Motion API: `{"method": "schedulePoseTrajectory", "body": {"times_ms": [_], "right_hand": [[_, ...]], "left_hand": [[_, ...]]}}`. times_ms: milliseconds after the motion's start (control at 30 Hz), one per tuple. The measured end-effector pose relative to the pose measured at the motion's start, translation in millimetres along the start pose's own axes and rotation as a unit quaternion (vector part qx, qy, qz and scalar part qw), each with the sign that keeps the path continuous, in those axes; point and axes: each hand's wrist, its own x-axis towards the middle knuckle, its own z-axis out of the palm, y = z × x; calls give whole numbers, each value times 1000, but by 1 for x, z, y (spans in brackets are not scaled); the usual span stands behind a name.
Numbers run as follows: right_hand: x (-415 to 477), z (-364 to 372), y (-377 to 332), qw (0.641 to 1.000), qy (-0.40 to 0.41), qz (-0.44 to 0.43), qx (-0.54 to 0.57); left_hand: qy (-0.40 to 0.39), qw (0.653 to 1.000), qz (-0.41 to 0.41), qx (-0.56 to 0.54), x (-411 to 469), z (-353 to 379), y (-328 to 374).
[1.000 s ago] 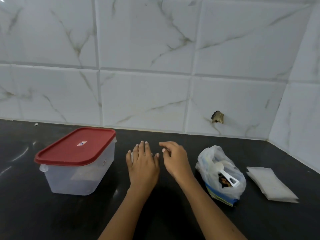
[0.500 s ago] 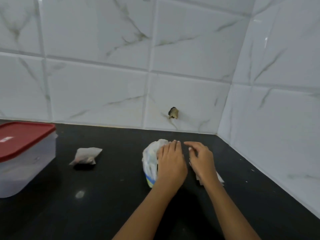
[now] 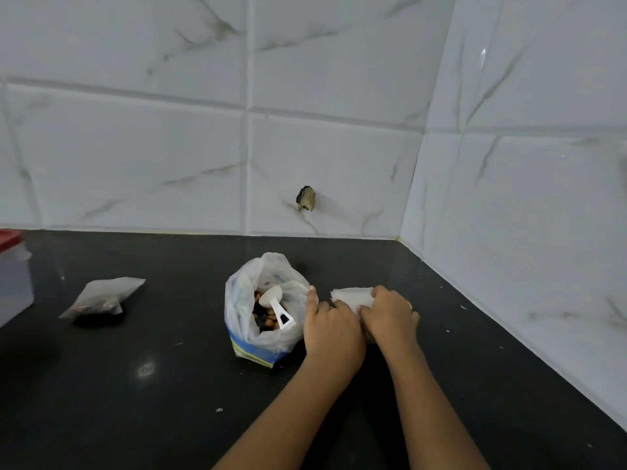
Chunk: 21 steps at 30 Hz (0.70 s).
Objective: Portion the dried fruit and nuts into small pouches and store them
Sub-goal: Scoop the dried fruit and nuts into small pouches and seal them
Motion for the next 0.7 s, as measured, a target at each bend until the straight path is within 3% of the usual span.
{"method": "schedulePoseTrajectory", "body": {"times_ms": [700], "right_hand": [[-8,-10,0,990,128,3,51]], "left_hand": [[21,995,-14,-95,1,8,5]]}}
